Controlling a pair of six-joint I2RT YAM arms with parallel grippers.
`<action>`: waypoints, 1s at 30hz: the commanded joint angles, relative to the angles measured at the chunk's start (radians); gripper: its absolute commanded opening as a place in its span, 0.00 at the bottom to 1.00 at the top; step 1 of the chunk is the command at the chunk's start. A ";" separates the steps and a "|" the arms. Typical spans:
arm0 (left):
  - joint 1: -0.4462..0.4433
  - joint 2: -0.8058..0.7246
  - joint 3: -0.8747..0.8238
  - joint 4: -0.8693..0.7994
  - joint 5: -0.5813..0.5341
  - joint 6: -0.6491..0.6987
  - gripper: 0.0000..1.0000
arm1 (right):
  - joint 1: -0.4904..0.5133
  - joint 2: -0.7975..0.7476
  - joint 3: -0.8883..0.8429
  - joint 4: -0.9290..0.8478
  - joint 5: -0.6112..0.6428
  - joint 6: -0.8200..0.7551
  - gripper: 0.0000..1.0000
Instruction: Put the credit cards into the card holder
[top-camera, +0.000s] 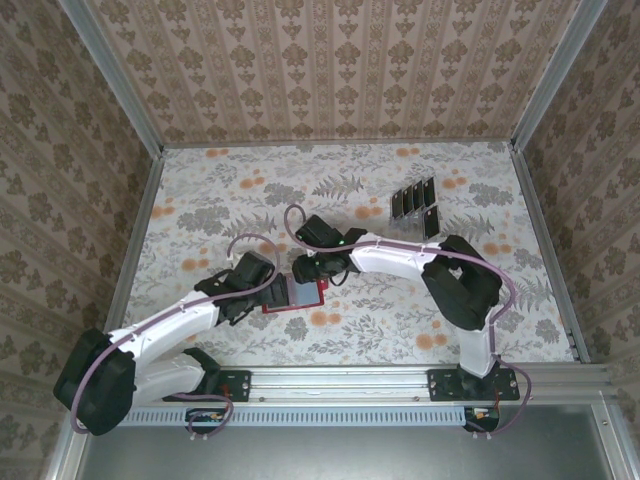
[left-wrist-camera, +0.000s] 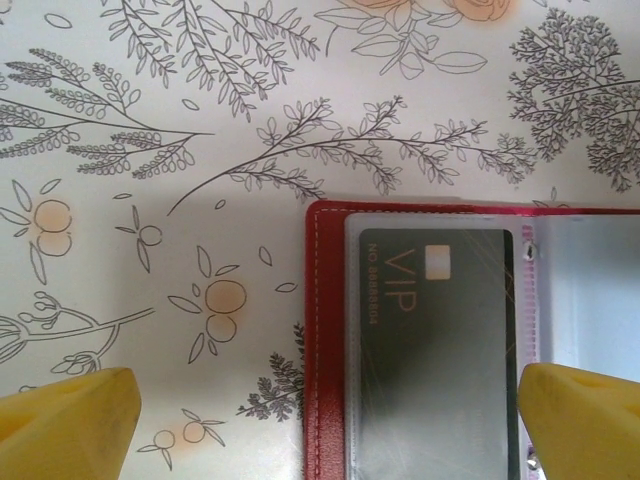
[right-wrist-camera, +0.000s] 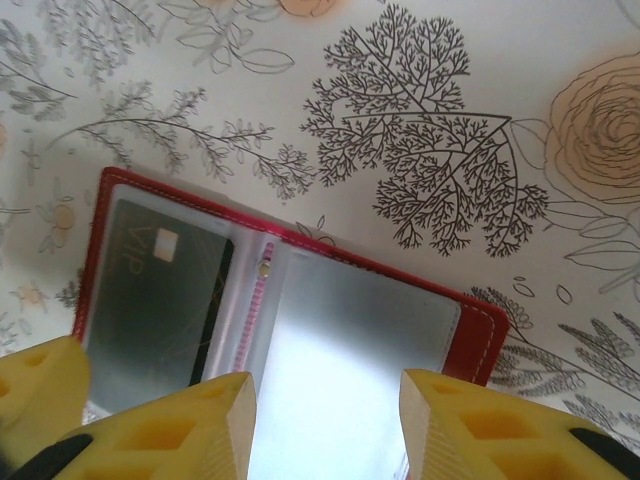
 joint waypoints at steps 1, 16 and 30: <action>-0.010 -0.024 -0.016 0.001 -0.037 -0.013 1.00 | 0.004 0.051 0.019 -0.025 -0.003 0.005 0.44; -0.043 -0.027 -0.053 0.099 -0.016 0.064 1.00 | -0.014 0.120 -0.057 0.172 -0.156 0.240 0.44; -0.100 -0.041 -0.091 0.210 -0.013 0.102 1.00 | -0.021 0.103 -0.085 0.185 -0.128 0.316 0.44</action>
